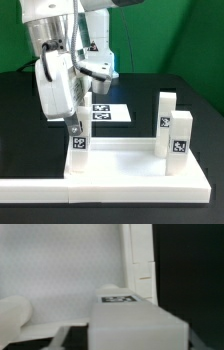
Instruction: Assemble desk
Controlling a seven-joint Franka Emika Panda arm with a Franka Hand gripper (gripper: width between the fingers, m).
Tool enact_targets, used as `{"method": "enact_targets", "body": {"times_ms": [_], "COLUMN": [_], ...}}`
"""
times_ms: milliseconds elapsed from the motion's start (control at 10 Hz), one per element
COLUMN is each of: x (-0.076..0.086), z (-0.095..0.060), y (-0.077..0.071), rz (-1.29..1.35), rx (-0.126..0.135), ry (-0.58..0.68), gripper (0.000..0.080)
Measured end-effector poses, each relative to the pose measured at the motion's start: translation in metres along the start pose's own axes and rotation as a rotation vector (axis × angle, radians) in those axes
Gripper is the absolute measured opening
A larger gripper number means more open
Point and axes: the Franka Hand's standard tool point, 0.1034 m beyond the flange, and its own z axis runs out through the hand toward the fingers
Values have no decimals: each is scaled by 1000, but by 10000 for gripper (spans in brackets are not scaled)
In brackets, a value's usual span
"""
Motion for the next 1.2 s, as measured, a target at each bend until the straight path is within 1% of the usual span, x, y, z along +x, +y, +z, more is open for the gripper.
{"method": "enact_targets", "body": {"times_ms": [100, 200, 300, 400, 600, 700, 800, 900, 1000, 1100, 1200], "x": [-4, -9, -13, -11, -11, -11, -12, -10, -7, -8, -8], "z": [-2, -3, -3, -2, -2, -3, -5, -2, 1, 0, 0], "y": [-2, -7, -8, -8, -8, -7, -7, -4, -2, -2, -2], "rz": [-255, -470, -602, -657, -803, -924, -1146, -1336, -1365, -1322, -1324], "rx": [-24, -36, -45, -45, -47, -61, -105, -127, -130, -128, -128], "ry": [23, 17, 10, 10, 7, 7, 4, -17, -25, -22, -22], "gripper": [499, 610, 610, 640, 648, 648, 649, 649, 649, 604, 604]}}
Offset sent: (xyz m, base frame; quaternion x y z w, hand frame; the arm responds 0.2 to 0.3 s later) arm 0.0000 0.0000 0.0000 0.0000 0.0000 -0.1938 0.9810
